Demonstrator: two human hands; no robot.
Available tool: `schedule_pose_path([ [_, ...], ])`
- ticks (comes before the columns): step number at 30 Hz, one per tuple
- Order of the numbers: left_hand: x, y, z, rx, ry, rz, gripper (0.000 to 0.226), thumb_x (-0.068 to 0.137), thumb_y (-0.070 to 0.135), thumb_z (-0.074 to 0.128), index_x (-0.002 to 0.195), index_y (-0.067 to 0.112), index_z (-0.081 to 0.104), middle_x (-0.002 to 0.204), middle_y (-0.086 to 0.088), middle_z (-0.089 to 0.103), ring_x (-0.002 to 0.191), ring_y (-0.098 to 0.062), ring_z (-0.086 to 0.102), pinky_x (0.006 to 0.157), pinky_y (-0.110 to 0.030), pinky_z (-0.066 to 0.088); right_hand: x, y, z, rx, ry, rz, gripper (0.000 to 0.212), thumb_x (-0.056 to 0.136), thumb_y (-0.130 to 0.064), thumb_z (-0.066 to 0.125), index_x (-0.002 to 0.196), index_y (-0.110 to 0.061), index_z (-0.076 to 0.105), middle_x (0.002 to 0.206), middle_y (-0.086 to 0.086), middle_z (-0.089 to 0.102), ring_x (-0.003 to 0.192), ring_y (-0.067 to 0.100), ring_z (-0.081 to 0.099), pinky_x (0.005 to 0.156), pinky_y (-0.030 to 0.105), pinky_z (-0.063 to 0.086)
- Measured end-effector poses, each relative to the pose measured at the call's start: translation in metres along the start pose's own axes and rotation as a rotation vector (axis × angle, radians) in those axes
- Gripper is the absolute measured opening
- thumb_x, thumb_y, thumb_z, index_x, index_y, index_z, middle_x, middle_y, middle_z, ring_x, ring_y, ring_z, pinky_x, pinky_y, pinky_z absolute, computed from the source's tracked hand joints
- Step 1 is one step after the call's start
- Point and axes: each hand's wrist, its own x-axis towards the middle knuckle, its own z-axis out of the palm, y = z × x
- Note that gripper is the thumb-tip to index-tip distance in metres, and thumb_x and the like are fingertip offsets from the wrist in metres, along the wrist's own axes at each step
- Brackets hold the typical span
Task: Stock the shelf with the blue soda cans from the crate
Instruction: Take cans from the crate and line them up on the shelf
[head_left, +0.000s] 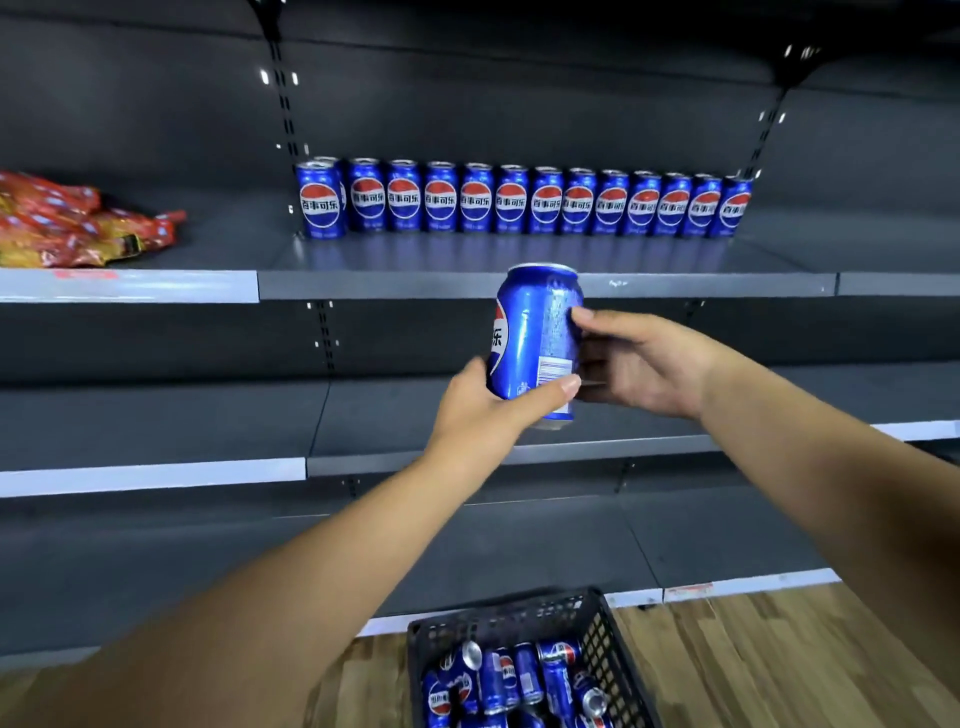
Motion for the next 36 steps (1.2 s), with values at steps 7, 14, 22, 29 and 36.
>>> schedule_pose_path([
  [7,-0.019,0.032,0.005,-0.211,-0.163,0.108,0.03,0.059,0.03,0.072,0.088,0.024,0.064,0.077,0.015,0.071,0.074,-0.002,0.067,0.067,-0.014,0.051,-0.02,-0.02,0.018,0.295,-0.121,-0.164,0.086,0.032,-0.027,0.095,0.109,-0.001,0.067,0.115,0.019,0.064,0.099,0.031,0.064,0.086,0.043,0.055],
  [14,-0.024,0.03,-0.001,-0.096,-0.276,0.061,0.032,0.071,0.028,0.081,0.093,0.03,0.058,0.082,0.019,0.067,0.063,0.01,0.062,0.054,-0.006,0.043,-0.024,-0.016,0.029,0.325,-0.051,-0.186,0.118,0.027,-0.026,0.094,0.131,0.006,0.047,0.137,0.027,0.045,0.116,0.037,0.051,0.095,0.048,0.049],
  [22,-0.021,0.027,-0.001,-0.027,-0.202,0.034,0.058,0.061,0.03,0.087,0.106,0.022,0.051,0.098,0.005,0.067,0.084,-0.005,0.066,0.058,-0.01,0.046,-0.023,-0.01,0.036,0.237,-0.04,-0.248,0.055,0.026,-0.022,0.093,0.076,-0.007,0.076,0.079,0.009,0.073,0.071,0.02,0.071,0.062,0.033,0.058],
  [29,-0.019,0.035,-0.006,-0.05,-0.106,0.067,0.049,0.07,0.007,0.08,0.111,0.008,0.054,0.091,-0.003,0.067,0.068,-0.006,0.063,0.046,-0.009,0.04,-0.023,-0.024,0.051,0.211,-0.013,-0.228,0.034,0.06,-0.01,0.075,0.092,-0.006,0.064,0.077,0.007,0.071,0.07,0.02,0.07,0.067,0.033,0.059],
  [36,-0.016,0.042,-0.02,-0.057,-0.311,0.087,0.059,0.043,0.04,0.075,0.098,0.025,0.06,0.082,0.012,0.072,0.075,-0.007,0.066,0.069,-0.028,0.052,-0.017,-0.026,0.04,0.206,-0.14,-0.194,0.073,0.021,-0.037,0.096,0.086,-0.011,0.075,0.099,0.015,0.071,0.087,0.026,0.069,0.078,0.041,0.058],
])
